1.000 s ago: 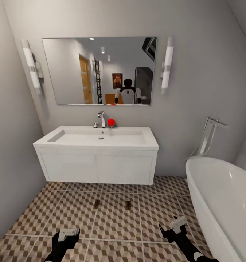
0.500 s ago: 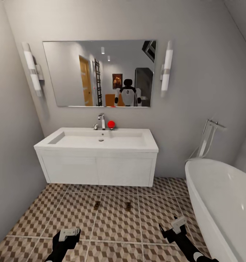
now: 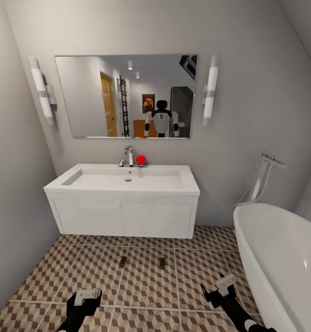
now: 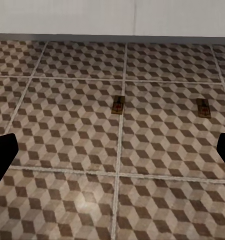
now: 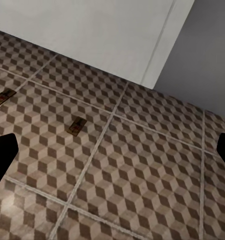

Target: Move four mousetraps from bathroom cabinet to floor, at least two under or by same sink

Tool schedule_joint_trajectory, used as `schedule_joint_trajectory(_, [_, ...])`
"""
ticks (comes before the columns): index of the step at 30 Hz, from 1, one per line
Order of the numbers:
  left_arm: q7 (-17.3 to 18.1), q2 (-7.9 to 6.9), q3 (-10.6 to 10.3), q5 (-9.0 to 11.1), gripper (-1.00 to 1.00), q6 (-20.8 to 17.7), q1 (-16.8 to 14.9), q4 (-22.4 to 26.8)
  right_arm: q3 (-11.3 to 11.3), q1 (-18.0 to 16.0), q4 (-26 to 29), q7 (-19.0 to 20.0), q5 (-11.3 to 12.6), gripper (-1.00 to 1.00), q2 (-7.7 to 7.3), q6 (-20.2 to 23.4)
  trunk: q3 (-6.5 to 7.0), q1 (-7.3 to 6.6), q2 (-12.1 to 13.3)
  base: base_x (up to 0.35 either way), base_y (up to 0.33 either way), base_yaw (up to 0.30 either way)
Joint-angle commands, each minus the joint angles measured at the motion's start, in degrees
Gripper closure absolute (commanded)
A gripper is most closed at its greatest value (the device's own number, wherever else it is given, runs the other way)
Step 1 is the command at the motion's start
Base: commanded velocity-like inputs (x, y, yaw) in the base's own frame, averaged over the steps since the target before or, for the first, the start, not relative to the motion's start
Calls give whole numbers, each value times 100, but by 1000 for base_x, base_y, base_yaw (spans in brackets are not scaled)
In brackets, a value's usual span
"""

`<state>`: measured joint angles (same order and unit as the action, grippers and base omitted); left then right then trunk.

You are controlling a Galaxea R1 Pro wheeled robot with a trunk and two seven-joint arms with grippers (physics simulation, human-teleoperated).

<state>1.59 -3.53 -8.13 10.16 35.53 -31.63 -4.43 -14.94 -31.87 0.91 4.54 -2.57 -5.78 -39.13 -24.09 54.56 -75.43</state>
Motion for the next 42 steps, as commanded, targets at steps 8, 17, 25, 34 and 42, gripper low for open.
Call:
schedule_joint_trajectory(8, [17, 2, -49, 57, -100, 33, -10, -23, 35, -4, -3, 26, -25, -100, -2, -16, 138, -176, 318, 0, 0, 0])
schedule_joint_trajectory(17, [17, 2, -49, 57, -100, 33, -10, -23, 35, -4, -3, 28, -25, -100, -2, -15, 299, -374, 679, 0, 0, 0])
schedule_joint_trajectory(25, [17, 2, -49, 57, -100, 33, -10, -23, 35, -4, -3, 26, -25, -100, -2, -15, 443, -550, 1000, 0, 0, 0])
schedule_joint_trajectory(34, [17, 2, -49, 57, -100, 33, -10, -23, 35, -4, -3, 24, -25, -100, -2, -15, 605, -747, 1361, 0, 0, 0])
schedule_joint_trajectory(42, [17, 2, -49, 57, -100, 33, -10, -23, 35, -4, -3, 22, -25, -100, -2, -15, 748, -923, 1682, 0, 0, 0])
